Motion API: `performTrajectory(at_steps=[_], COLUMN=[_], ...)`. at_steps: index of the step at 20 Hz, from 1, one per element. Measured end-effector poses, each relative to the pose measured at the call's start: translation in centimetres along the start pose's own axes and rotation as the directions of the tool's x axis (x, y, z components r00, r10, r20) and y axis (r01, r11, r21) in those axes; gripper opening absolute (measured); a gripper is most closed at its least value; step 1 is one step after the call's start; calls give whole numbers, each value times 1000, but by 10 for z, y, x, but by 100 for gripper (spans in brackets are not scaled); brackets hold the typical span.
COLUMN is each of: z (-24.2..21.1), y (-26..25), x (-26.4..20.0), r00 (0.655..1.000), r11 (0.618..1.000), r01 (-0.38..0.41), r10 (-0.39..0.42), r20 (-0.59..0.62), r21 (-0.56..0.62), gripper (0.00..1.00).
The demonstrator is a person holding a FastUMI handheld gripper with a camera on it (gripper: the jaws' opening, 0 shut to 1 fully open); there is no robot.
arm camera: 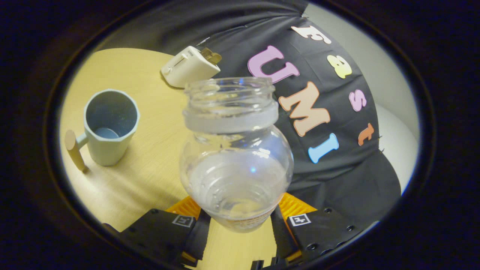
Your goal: Take the bottle from table, then pour the juice into the cup, finally place the bottle on the coaster
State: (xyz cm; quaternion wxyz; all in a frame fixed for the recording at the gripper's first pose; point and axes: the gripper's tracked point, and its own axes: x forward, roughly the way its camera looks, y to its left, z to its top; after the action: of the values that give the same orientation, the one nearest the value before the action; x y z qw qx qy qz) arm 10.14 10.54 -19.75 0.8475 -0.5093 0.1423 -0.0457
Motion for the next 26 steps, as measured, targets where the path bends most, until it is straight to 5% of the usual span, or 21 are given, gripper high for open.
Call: performTrajectory(at_steps=[26], z=[37], y=[6], x=[13], r00=[989], r11=[909], r01=[128], r10=[-88], r20=[119], r21=[-397], gripper=[77])
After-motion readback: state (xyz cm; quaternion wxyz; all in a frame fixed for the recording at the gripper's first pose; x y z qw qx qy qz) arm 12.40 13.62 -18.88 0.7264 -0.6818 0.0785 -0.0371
